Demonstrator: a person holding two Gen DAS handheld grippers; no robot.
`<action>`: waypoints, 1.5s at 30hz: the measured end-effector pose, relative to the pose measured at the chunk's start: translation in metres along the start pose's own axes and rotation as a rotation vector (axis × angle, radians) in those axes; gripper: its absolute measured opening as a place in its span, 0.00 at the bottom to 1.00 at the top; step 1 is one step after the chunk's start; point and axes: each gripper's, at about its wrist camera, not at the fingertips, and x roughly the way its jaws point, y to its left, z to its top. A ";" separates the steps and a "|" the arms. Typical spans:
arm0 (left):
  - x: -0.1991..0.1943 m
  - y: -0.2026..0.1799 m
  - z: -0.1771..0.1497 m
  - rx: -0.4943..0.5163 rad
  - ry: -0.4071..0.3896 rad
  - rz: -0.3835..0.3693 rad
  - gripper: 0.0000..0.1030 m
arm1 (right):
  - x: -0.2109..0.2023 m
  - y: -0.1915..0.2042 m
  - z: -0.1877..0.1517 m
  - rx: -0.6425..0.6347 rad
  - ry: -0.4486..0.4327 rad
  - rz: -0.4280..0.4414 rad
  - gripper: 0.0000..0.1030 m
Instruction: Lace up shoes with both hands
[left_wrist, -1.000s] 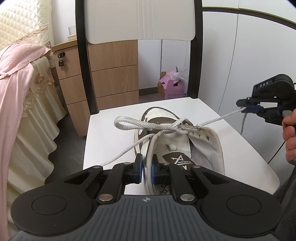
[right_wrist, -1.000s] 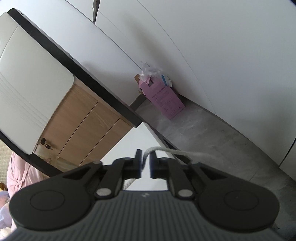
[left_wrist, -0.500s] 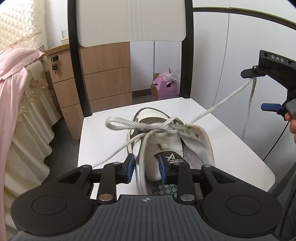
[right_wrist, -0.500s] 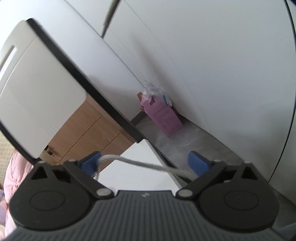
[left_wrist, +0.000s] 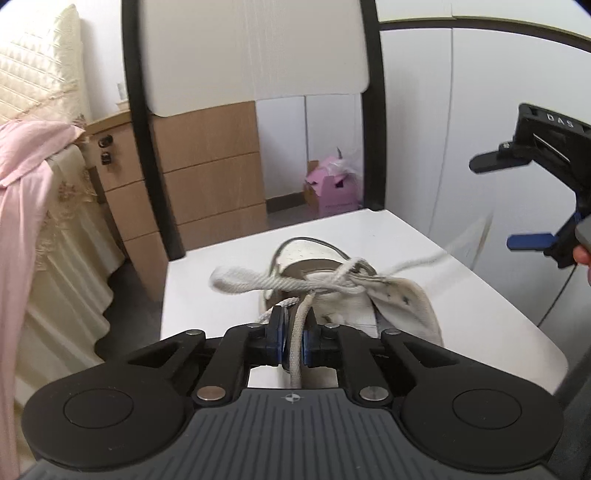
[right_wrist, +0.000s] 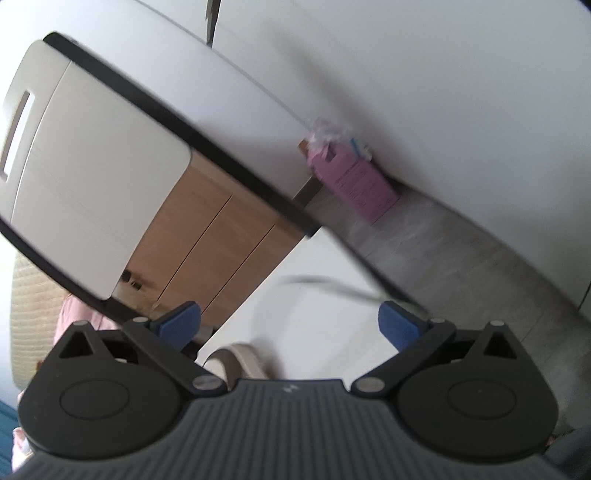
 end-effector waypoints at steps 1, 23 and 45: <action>-0.001 0.001 0.000 -0.012 0.004 0.016 0.08 | 0.003 0.001 -0.001 0.006 0.013 0.007 1.00; -0.009 0.024 -0.004 -0.101 0.026 0.042 0.14 | 0.067 0.037 -0.066 0.110 0.281 0.206 0.99; -0.003 0.031 0.000 -0.172 0.032 0.041 0.11 | 0.101 0.046 -0.086 0.183 0.212 0.182 0.03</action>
